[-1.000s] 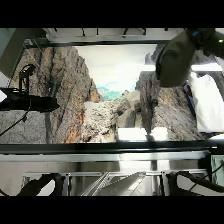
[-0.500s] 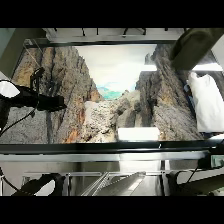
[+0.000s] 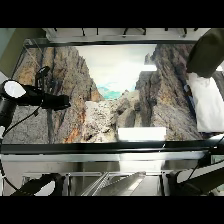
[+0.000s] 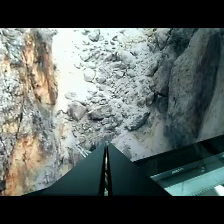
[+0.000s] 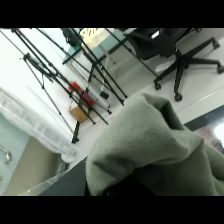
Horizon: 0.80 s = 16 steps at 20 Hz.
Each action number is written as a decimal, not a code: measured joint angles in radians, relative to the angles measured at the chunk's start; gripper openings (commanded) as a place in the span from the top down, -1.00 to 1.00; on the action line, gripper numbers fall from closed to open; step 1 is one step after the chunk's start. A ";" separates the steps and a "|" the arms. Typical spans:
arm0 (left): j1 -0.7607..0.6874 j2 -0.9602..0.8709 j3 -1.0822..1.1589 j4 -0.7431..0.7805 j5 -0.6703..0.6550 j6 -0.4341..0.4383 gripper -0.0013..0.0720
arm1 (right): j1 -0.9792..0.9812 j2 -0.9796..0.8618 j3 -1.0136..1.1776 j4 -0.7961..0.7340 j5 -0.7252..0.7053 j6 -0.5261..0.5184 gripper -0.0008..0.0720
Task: Fold the shirts.
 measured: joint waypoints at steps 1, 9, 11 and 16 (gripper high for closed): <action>-0.001 0.000 0.000 0.000 -0.004 0.000 0.93 | -0.009 -0.003 0.001 0.006 -0.013 -0.013 0.90; -0.002 -0.001 0.000 0.002 -0.028 -0.003 0.93 | -0.052 -0.033 0.001 0.111 -0.050 -0.155 0.90; -0.003 -0.001 0.000 0.002 -0.032 -0.003 0.93 | -0.065 -0.045 0.001 0.121 -0.022 -0.171 0.90; -0.003 -0.001 0.000 0.002 -0.026 -0.003 0.93 | -0.117 -0.056 -0.011 0.117 0.076 -0.178 0.90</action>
